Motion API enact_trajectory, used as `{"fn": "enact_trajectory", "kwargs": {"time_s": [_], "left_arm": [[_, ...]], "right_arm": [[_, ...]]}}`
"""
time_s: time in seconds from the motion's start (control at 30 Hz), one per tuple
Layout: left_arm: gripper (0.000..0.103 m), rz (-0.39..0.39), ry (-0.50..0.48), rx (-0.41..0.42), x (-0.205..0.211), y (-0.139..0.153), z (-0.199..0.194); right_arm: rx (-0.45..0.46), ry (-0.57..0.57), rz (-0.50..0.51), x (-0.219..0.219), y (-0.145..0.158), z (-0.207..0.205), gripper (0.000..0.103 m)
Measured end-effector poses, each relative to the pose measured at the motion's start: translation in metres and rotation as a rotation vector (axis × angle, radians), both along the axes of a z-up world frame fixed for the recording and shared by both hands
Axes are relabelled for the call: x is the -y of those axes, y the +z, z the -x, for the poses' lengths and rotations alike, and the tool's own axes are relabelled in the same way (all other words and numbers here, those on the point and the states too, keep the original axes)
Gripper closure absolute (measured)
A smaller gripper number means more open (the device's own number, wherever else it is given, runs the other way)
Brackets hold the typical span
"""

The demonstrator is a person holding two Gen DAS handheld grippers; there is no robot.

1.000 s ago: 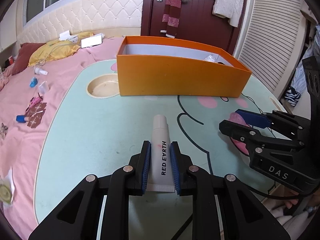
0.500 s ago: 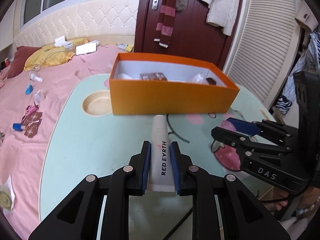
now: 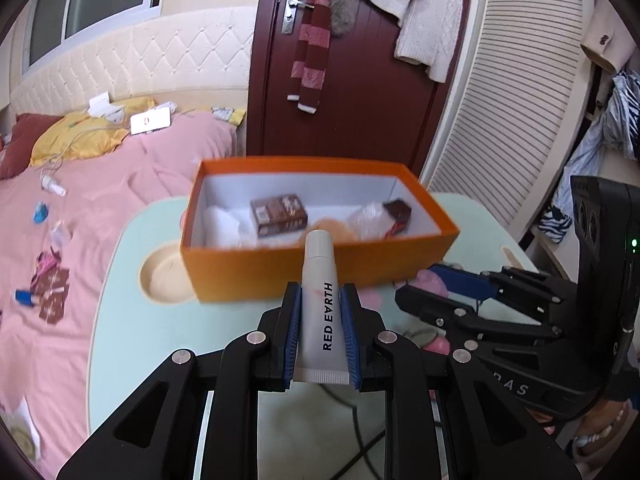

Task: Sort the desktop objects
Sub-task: 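Place the tube into the box with the left tool while the right tool drops the pink heart inside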

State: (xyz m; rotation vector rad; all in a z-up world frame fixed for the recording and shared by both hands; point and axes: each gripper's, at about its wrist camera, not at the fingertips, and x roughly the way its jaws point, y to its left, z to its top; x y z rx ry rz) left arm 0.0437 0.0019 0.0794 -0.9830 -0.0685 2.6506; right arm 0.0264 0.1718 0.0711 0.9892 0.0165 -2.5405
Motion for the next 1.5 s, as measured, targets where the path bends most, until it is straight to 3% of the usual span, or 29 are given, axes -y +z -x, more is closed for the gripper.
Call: {"fn": "enact_trajectory", "kwargs": {"time_s": [0.5,1.17,1.2,1.23,1.27,1.33,1.5], "left_arm": [[0.081,-0.001,-0.024,-0.058,-0.011,0.029,0.045],[0.081,-0.011,-0.011,0.028,-0.010,0.003,0.099],[0.077,-0.021,0.000,0.015,-0.008,0.004,0.098],[0.066,-0.037,0.017,-0.011,-0.006,0.006,0.096],[0.059,-0.044,0.027,-0.020,-0.004,0.007,0.095],[0.032,-0.049,0.036,-0.020,-0.001,0.006,0.095],[0.032,-0.062,0.059,-0.019,0.005,0.003,0.096]], "right_arm": [[-0.073,-0.005,0.038,0.000,0.032,0.039,0.066],[-0.037,-0.048,0.032,-0.002,0.019,0.101,0.065],[-0.044,-0.055,0.036,-0.003,0.019,0.102,0.064],[-0.051,-0.062,0.040,-0.003,0.019,0.103,0.055],[-0.066,-0.074,0.045,-0.005,0.019,0.104,0.038],[-0.114,-0.110,0.057,-0.010,0.022,0.101,0.029],[-0.067,-0.110,0.084,-0.014,0.016,0.107,0.026]]}}
